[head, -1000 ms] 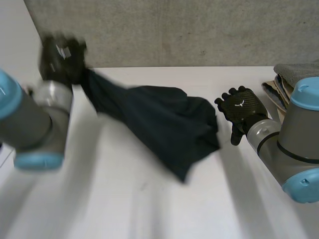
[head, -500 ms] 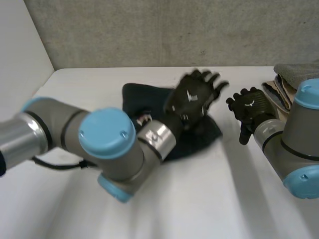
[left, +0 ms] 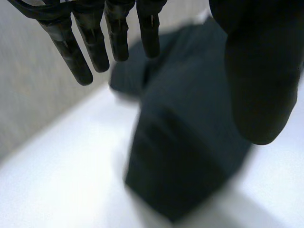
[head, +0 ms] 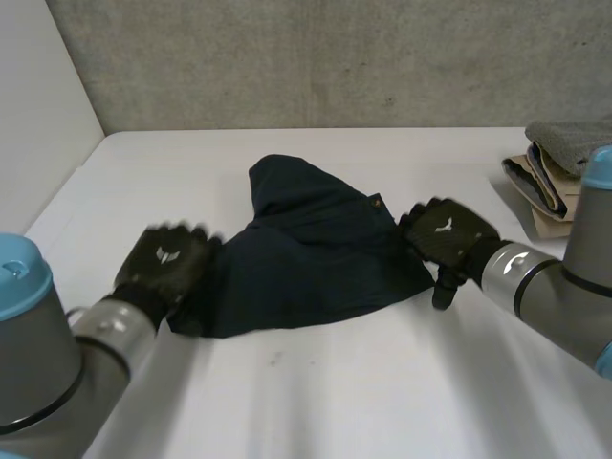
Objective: Fold the laundry.
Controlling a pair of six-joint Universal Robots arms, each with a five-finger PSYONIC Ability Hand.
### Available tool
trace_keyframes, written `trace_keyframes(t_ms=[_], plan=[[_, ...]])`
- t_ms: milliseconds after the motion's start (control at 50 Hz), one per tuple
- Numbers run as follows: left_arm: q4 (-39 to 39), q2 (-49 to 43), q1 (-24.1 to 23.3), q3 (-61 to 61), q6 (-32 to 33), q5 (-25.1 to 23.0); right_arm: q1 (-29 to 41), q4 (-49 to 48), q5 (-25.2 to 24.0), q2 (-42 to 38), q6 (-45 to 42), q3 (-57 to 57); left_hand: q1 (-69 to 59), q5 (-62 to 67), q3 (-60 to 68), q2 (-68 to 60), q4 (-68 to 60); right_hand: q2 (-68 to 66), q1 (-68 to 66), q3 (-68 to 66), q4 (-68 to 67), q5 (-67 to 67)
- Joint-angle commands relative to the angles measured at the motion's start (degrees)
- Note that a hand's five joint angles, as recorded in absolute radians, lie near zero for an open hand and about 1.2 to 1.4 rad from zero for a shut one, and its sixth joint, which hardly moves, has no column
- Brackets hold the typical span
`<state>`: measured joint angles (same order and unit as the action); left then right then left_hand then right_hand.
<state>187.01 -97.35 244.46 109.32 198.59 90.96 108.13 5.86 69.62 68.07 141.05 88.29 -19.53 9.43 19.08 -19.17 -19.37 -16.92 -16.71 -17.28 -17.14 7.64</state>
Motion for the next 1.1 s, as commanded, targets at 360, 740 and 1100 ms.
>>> trace_keyframes(t_ms=[360,740,1100], plan=[[8.4,-17.1,6.0,-4.5,1.4,-6.2,5.6,-12.2,8.6,-19.3,-1.3,-10.3,-8.8,8.9,9.3,-9.2,-9.0,-14.3,-14.5,-13.9,-14.0,13.5],[15.6,-16.6,4.6,-6.7,3.9,-4.0,6.4,-16.8,9.0,-21.4,-1.6,-12.8,-60.5,60.6,60.9,-60.8,-60.6,-23.5,-23.7,-23.2,-23.3,22.8],[5.4,4.8,5.9,-20.7,-1.8,-4.0,5.8,-5.4,10.4,3.1,4.5,-21.9,-60.5,60.6,60.9,-60.8,-60.6,-63.1,-63.3,-62.7,-62.9,62.4]])
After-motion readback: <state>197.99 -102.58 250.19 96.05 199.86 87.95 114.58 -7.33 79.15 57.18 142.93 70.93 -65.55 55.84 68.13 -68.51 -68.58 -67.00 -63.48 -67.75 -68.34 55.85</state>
